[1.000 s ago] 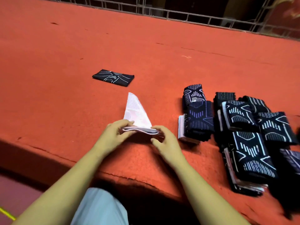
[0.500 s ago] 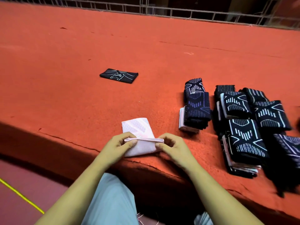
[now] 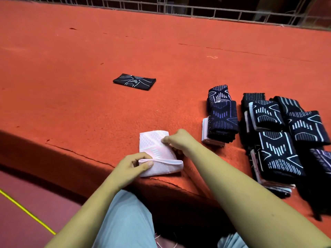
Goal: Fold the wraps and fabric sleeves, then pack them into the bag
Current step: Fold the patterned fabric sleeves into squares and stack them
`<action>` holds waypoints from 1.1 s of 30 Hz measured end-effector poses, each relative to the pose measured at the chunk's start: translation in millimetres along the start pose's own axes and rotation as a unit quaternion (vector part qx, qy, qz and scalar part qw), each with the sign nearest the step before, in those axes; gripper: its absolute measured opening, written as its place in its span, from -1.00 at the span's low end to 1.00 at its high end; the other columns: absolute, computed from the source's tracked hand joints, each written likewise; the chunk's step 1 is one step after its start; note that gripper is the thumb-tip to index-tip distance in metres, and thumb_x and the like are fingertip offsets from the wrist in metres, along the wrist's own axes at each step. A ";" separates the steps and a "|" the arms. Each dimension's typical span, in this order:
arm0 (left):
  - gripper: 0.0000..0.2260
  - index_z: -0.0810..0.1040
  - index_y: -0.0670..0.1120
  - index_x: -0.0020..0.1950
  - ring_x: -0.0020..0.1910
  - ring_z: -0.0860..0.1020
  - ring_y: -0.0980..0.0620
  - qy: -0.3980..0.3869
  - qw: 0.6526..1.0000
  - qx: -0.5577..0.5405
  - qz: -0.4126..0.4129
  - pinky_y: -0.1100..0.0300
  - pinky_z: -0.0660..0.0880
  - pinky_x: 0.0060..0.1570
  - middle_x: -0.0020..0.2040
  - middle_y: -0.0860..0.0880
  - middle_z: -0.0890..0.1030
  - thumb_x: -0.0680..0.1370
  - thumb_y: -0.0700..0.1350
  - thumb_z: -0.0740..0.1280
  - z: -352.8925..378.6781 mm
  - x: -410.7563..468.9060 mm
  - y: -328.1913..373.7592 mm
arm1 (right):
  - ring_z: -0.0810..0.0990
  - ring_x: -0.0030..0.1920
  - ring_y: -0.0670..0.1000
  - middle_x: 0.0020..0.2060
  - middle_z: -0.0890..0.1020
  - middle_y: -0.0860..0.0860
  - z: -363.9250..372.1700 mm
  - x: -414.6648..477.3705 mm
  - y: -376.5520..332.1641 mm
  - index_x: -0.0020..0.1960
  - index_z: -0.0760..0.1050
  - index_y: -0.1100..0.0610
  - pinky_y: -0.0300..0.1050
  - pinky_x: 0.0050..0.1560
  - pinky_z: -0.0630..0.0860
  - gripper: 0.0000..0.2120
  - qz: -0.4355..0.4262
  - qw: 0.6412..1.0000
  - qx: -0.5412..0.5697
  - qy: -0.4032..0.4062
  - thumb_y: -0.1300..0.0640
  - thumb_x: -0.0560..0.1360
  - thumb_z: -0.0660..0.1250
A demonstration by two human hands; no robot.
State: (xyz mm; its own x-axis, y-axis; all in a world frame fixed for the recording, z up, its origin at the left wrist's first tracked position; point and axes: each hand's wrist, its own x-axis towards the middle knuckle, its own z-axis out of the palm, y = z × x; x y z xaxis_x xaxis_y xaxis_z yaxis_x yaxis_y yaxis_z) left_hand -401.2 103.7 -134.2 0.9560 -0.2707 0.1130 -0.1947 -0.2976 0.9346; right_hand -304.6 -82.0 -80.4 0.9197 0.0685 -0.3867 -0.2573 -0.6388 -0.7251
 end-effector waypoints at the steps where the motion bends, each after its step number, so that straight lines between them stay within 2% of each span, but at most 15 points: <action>1: -0.78 0.61 0.02 -0.13 -0.20 0.44 0.18 -0.003 1.000 0.002 -0.001 0.22 0.33 -0.18 -0.24 0.10 0.54 0.48 0.16 0.34 -0.8 -0.5 -1.1 | 0.39 -0.47 0.01 -0.42 0.45 0.05 -0.8 -1.3 -5.8 -0.17 0.48 0.18 -0.22 -0.50 0.24 -0.76 -0.003 0.999 -0.030 -0.013 0.05 0.43 0.46; 3: -0.76 0.61 0.00 -0.11 -0.20 0.44 0.16 -0.011 1.000 0.001 -0.003 0.17 0.33 -0.16 -0.23 0.09 0.54 0.49 0.16 0.34 -2.2 -1.5 -2.9 | 0.32 -0.47 -0.01 -0.44 0.37 0.01 -2.5 -0.7 -11.5 -0.29 0.41 0.11 -0.21 -0.50 0.18 -0.75 -0.030 0.999 -0.019 -0.030 0.10 0.45 0.45; 4: -0.76 0.61 -0.01 -0.10 -0.19 0.45 0.16 -0.013 1.000 -0.001 -0.004 0.18 0.34 -0.15 -0.23 0.09 0.54 0.49 0.15 0.34 -2.7 -1.5 -2.8 | 0.31 -0.45 -0.01 -0.45 0.36 0.02 -3.5 -0.7 -10.9 -0.33 0.37 0.09 -0.22 -0.47 0.18 -0.72 -0.041 0.998 0.036 -0.041 0.16 0.46 0.42; 7: -0.77 0.62 0.00 -0.10 -0.18 0.47 0.21 -0.019 1.000 -0.013 -0.004 0.28 0.36 -0.15 -0.21 0.14 0.57 0.48 0.14 0.34 -4.1 0.1 -0.5 | 0.48 -0.33 0.05 -0.34 0.51 0.10 -6.7 -1.9 -5.2 -0.24 0.48 0.14 -0.11 -0.25 0.43 -0.84 -0.021 0.964 0.241 -0.108 0.31 0.49 0.33; 9: -0.76 0.63 0.00 -0.08 -0.17 0.47 0.20 -0.023 1.000 -0.016 -0.006 0.25 0.36 -0.15 -0.20 0.13 0.57 0.48 0.15 0.35 -5.5 2.2 -0.4 | 0.55 -0.31 0.06 -0.31 0.54 0.09 -8.0 0.3 2.1 -0.20 0.46 0.12 -0.05 -0.21 0.51 -0.84 -0.002 0.963 0.243 -0.114 0.28 0.52 0.33; 13: -0.71 0.63 -0.08 -0.05 -0.15 0.47 0.15 -0.009 0.999 -0.036 -0.009 0.15 0.35 -0.12 -0.18 0.10 0.56 0.48 0.14 0.36 -5.6 2.7 -3.3 | 0.52 -0.34 0.01 -0.31 0.52 0.05 -15.3 -6.0 14.4 -0.21 0.39 0.06 -0.16 -0.37 0.51 -0.78 0.023 0.982 0.140 -0.125 0.19 0.51 0.41; 15: -0.74 0.64 -0.06 -0.06 -0.14 0.49 0.16 0.015 0.998 -0.063 -0.003 0.22 0.38 -0.11 -0.17 0.10 0.58 0.46 0.12 0.37 -3.0 1.1 -1.7 | 0.53 -0.37 -0.03 -0.30 0.55 0.04 -16.3 -13.4 19.5 -0.17 0.45 0.10 -0.21 -0.45 0.49 -0.84 0.024 0.981 0.115 -0.156 0.24 0.50 0.42; 19: -0.92 0.66 0.02 -0.08 -0.13 0.53 0.18 0.125 0.984 -0.127 0.017 0.30 0.45 -0.08 -0.17 0.11 0.63 0.51 -0.04 0.37 -1.5 7.5 14.7 | 0.53 -0.44 -0.01 -0.30 0.54 0.12 -20.0 -17.4 19.7 0.08 0.45 0.10 -0.22 -0.50 0.47 -0.79 0.007 0.970 0.236 -0.052 0.33 0.51 0.34; 21: -0.92 0.64 -0.01 -0.10 -0.18 0.51 0.13 0.188 0.970 -0.153 0.033 0.20 0.46 -0.16 -0.20 0.07 0.60 0.54 -0.12 0.35 -6.0 18.4 31.4 | 0.55 -0.45 0.01 -0.29 0.55 0.14 -25.2 -17.6 16.0 0.14 0.47 0.07 -0.19 -0.43 0.50 -0.85 -0.028 0.965 0.259 -0.026 0.18 0.58 0.28; 22: -0.91 0.62 -0.03 -0.11 -0.21 0.50 0.13 0.206 0.964 -0.165 0.041 0.20 0.46 -0.21 -0.23 0.07 0.59 0.56 -0.16 0.35 -9.3 25.2 42.2 | 0.58 -0.39 0.03 -0.26 0.58 0.15 -28.4 -18.8 12.7 0.10 0.52 0.11 -0.14 -0.34 0.54 -0.79 -0.056 0.973 0.224 -0.005 0.01 0.60 0.25; 24: -0.89 0.59 -0.08 -0.11 -0.29 0.48 0.14 0.221 0.953 -0.203 0.045 0.27 0.45 -0.32 -0.28 0.07 0.57 0.58 -0.23 0.33 -16.4 39.5 64.9 | 0.66 -0.06 0.13 -0.04 0.68 0.17 -35.6 -21.4 5.4 0.09 0.59 0.25 0.01 0.04 0.59 -0.28 -0.110 0.981 0.160 0.032 -0.41 0.50 0.15; 26: -0.94 0.57 -0.12 -0.12 -0.35 0.47 0.14 0.212 0.944 -0.251 0.039 0.32 0.41 -0.40 -0.31 0.04 0.57 0.56 -0.22 0.37 -23.2 53.2 87.4 | 0.62 0.18 0.08 0.14 0.67 0.09 -43.4 -31.9 -4.3 0.14 0.59 0.28 -0.03 0.28 0.48 -0.12 -0.167 0.961 0.222 -0.002 -0.53 0.38 0.16; 28: -0.93 0.59 -0.11 -0.15 -0.38 0.49 0.12 0.192 0.944 -0.265 0.037 0.30 0.42 -0.40 -0.32 0.01 0.59 0.54 -0.20 0.39 -29.9 66.2 106.3 | 0.61 0.17 0.07 0.12 0.66 0.12 -51.5 -37.6 -9.1 0.12 0.58 0.33 -0.01 0.22 0.47 -0.21 -0.218 0.934 0.277 -0.053 -0.41 0.38 0.34; 30: -0.90 0.59 -0.14 -0.14 -0.37 0.54 0.10 0.187 0.945 -0.267 0.034 0.27 0.50 -0.34 -0.31 -0.02 0.62 0.57 -0.24 0.35 -34.3 79.6 117.1 | 0.56 -0.02 0.12 -0.02 0.64 0.17 -55.4 -44.6 -13.0 0.08 0.57 0.34 0.07 -0.02 0.45 -0.48 -0.241 0.921 0.299 -0.071 -0.12 0.44 0.48; 33: -0.92 0.58 -0.19 -0.08 -0.34 0.57 0.06 0.208 0.946 -0.249 0.006 0.21 0.53 -0.28 -0.26 -0.08 0.63 0.60 -0.25 0.32 -37.8 101.1 115.4 | 0.60 -0.16 0.08 -0.14 0.68 0.14 -49.7 -42.3 -17.2 0.00 0.60 0.29 -0.05 -0.18 0.53 -0.85 -0.218 0.910 0.349 -0.050 0.19 0.52 0.42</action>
State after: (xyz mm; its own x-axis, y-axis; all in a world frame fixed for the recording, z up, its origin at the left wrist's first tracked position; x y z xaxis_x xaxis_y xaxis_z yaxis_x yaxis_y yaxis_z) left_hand -318.6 76.6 -2.1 0.9783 0.1431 0.1501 -0.1771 0.2001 0.9636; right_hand -324.3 -112.0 -23.3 0.9570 0.2901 0.0007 -0.0311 0.1052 -0.9940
